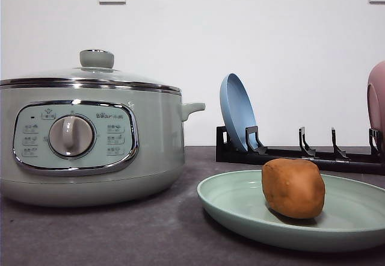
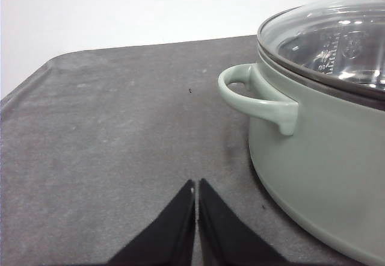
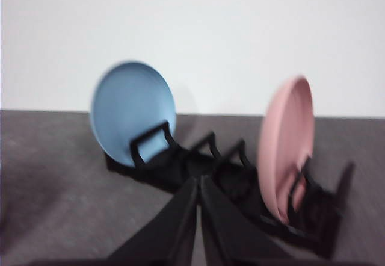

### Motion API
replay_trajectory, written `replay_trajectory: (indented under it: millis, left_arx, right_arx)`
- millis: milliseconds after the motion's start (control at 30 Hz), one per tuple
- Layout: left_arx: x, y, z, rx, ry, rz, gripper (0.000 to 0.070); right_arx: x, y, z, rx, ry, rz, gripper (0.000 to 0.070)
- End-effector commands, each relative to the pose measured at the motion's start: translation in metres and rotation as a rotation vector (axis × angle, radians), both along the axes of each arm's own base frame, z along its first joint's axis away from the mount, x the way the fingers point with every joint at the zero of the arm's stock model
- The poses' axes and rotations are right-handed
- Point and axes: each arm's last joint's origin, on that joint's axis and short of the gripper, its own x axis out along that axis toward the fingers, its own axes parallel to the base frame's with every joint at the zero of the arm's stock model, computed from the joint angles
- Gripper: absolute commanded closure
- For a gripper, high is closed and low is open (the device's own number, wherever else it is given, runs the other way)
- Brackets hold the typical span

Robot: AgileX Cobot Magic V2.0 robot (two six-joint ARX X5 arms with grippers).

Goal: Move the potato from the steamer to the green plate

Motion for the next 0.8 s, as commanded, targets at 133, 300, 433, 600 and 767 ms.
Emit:
replay_trajectory:
  millis: [133,300,433,600,767]
  left_arx:
    - [0.001,0.0,-0.008,-0.008,0.027,0.006,0.07]
    - [0.001,0.0,-0.008,-0.008,0.027,0.006,0.07]
    - [0.001,0.0,-0.008,-0.008,0.026,0.006,0.07]
    - [0.001,0.0,-0.008,-0.008,0.026,0.006,0.07]
    - [0.001,0.0,-0.008,-0.008,0.027,0.006,0.07]
  right_arx:
    - [-0.001,-0.001,-0.028,-0.009,0.001,-0.025,0.07]
    - [0.001,-0.001,-0.05,-0.005,0.033,-0.025,0.07]
    - [0.001,-0.001,-0.061,-0.002,0.083,-0.026,0.07]
    - [0.0,-0.001,-0.07,0.0,0.172,-0.024,0.07]
    - [0.0,-0.001,-0.069,-0.004,0.169,-0.025,0.07]
